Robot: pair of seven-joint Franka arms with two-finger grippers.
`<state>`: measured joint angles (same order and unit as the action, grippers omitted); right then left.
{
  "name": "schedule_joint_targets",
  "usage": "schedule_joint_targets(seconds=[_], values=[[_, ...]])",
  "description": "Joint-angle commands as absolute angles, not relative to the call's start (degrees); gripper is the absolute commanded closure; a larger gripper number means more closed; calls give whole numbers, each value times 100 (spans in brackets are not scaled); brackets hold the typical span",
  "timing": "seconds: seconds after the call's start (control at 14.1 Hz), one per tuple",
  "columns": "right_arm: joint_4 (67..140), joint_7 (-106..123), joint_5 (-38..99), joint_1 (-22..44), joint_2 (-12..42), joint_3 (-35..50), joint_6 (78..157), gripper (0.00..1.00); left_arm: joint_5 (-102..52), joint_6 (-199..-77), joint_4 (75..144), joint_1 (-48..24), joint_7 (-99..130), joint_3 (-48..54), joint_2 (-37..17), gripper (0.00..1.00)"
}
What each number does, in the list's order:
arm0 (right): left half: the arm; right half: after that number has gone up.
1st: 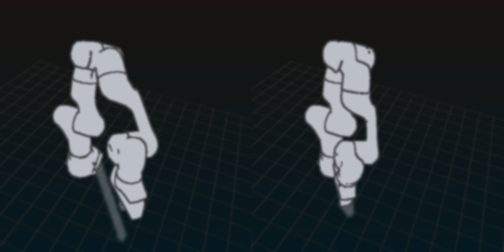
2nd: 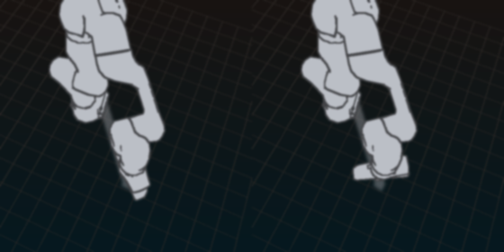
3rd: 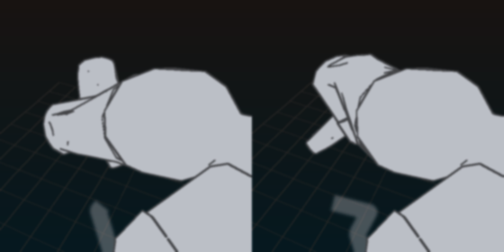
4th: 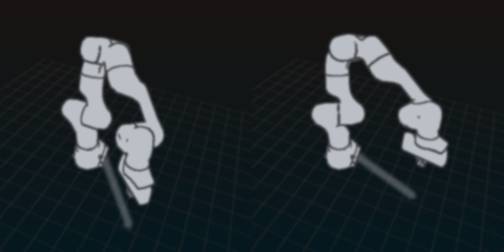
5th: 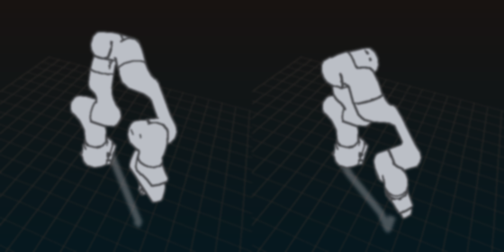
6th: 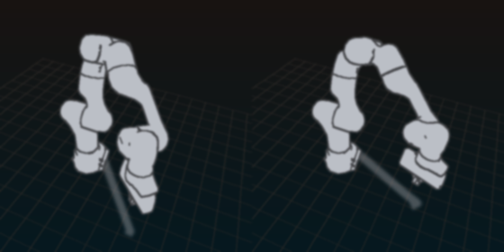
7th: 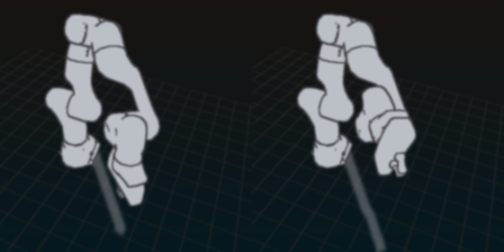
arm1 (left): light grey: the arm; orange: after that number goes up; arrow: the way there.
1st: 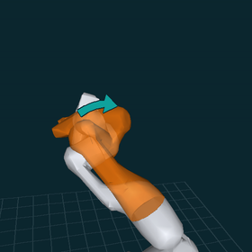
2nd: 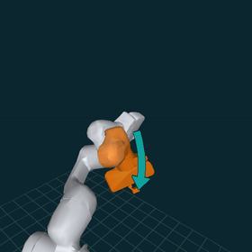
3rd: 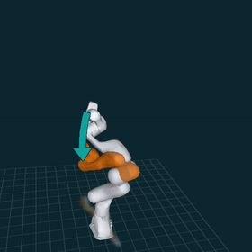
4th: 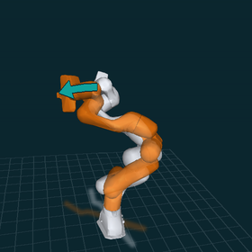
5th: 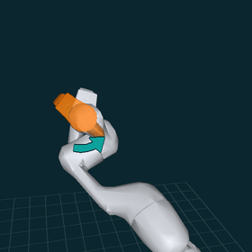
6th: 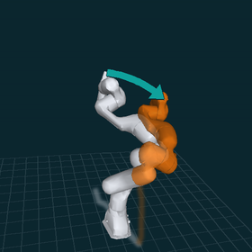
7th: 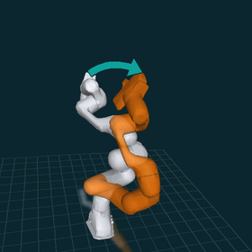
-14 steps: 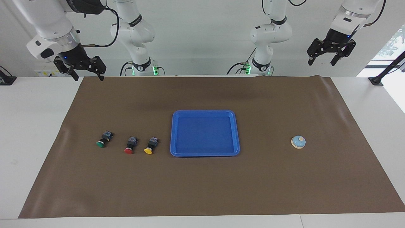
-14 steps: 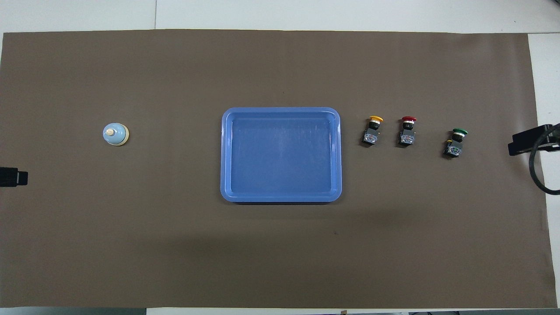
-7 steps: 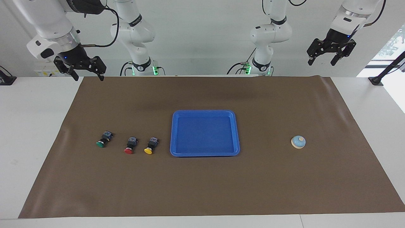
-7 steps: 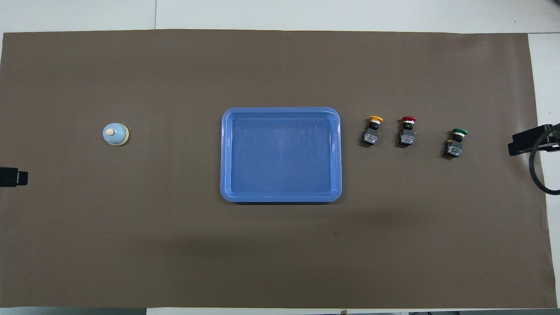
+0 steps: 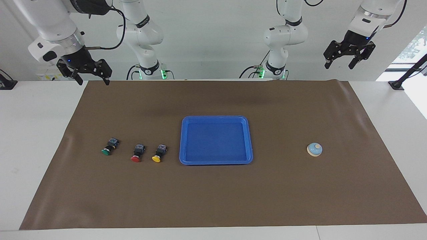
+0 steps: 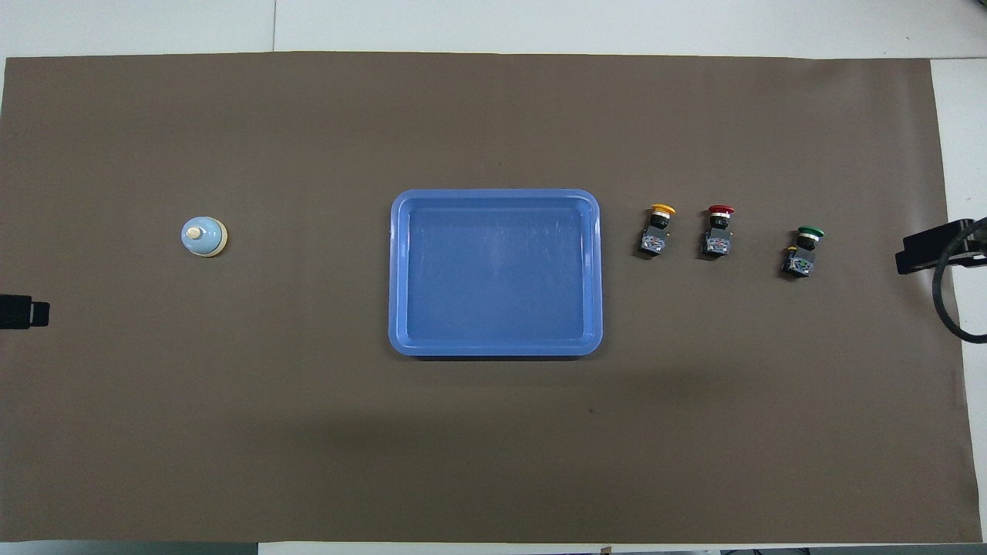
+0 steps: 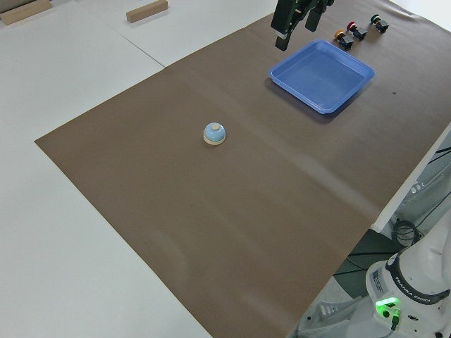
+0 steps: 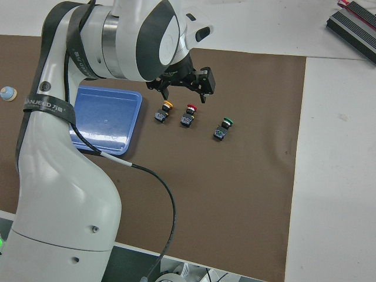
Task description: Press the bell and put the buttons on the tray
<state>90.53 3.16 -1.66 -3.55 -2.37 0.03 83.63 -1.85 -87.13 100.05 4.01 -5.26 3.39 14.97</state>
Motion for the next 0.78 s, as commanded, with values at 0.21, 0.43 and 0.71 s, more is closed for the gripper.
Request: schedule_joint_targets(seconds=[0.21,0.43,0.71], values=[[9088,448,-229,-448,-290,62,8323,0,-132,-8640,10011,360,-475,325,1529,0],[9088,466,-229,-475,-299,62,8323,0,-132,-8631,10011,360,-466,325,1529,0],[9123,475,-220,-475,-299,62,8332,0,-132,-8631,10011,360,-466,316,1529,0]])
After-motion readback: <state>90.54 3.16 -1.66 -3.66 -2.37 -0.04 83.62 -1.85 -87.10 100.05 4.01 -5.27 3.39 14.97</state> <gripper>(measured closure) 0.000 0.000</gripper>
